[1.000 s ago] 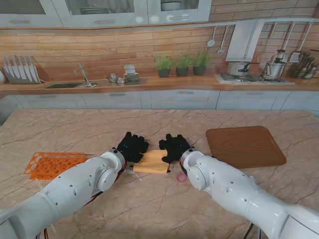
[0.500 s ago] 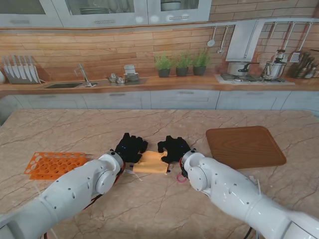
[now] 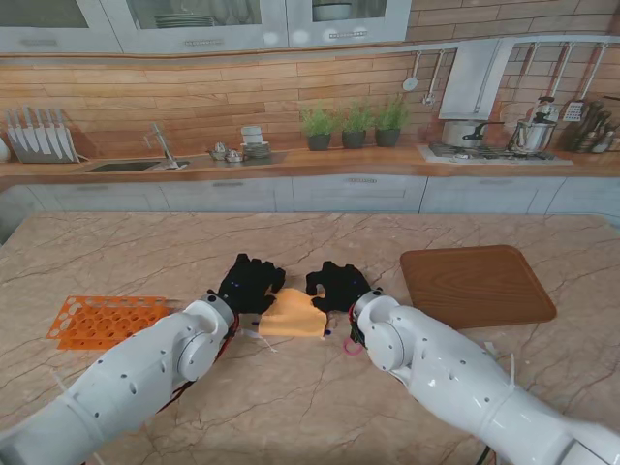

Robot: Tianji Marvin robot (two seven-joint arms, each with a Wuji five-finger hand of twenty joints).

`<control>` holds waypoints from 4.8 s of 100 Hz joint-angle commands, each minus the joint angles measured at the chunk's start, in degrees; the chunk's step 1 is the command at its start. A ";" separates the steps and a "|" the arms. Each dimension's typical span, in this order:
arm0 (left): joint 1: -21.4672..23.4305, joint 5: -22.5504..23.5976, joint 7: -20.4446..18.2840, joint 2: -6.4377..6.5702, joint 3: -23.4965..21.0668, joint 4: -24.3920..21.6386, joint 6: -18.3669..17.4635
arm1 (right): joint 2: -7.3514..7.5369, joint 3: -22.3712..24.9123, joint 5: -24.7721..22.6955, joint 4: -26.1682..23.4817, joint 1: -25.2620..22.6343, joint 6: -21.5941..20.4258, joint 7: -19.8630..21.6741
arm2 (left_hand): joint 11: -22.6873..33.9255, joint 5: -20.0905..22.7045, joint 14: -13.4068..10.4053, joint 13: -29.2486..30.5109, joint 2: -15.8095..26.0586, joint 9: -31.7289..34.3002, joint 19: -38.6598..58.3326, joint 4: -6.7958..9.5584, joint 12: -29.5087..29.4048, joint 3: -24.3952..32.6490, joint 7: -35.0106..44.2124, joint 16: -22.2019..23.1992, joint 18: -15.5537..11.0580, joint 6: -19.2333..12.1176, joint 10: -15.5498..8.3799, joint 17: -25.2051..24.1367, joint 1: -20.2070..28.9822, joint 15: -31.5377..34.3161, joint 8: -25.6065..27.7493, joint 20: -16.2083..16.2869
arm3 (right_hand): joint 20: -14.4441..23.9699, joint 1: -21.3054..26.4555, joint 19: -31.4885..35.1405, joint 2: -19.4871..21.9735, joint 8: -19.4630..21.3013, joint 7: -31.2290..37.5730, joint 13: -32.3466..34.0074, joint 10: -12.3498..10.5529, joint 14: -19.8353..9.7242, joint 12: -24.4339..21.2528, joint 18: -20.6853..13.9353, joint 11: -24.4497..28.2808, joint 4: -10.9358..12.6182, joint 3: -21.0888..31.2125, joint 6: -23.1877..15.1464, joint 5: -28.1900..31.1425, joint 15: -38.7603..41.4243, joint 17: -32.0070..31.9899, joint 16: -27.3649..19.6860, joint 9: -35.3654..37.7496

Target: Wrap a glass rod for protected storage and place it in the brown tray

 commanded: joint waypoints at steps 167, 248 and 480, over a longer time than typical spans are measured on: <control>12.06 9.40 -6.89 5.03 -12.89 -14.18 -10.36 | 6.25 4.99 -5.64 -12.44 -6.71 -9.63 11.44 | -1.57 0.85 -1.72 0.34 -4.43 -0.44 -4.48 -2.20 -1.61 -0.43 -1.57 -1.92 1.28 -1.62 -2.08 0.37 -1.55 -3.57 -3.39 -2.29 | 0.81 -0.54 -5.46 -7.55 -0.40 -4.84 -1.14 -3.29 0.46 -0.24 1.82 -4.50 -3.02 6.21 -6.32 11.13 -4.50 -3.59 0.37 5.20; 20.78 15.11 -9.36 6.36 -22.18 -22.09 -10.16 | 8.02 8.60 -10.25 -17.81 -10.18 -10.36 13.83 | -3.35 2.24 -1.33 -0.51 1.17 -0.85 -6.32 -1.86 -1.82 -5.61 -9.60 -1.39 1.18 -1.67 -1.36 0.17 -2.89 -4.98 -10.23 -1.37 | 2.60 -11.89 -8.84 -9.04 4.54 -17.55 -3.69 -3.46 -0.44 0.46 1.51 -7.57 0.67 -3.22 1.76 4.65 -8.32 -4.73 0.31 1.96; 10.29 6.23 -16.18 4.97 -4.39 -14.64 2.50 | 5.73 -12.11 -15.69 -3.73 1.71 -4.70 3.88 | -1.81 8.00 1.40 0.81 -3.09 4.55 -4.72 -1.86 -1.75 -1.32 -3.04 -3.30 1.56 0.97 -0.32 -1.38 -0.57 -5.01 -9.18 0.44 | -0.25 -4.71 -3.60 -20.20 -4.61 0.00 5.46 -6.08 0.80 0.85 2.88 -1.75 6.56 15.01 0.67 17.33 -2.73 -0.44 -0.08 21.47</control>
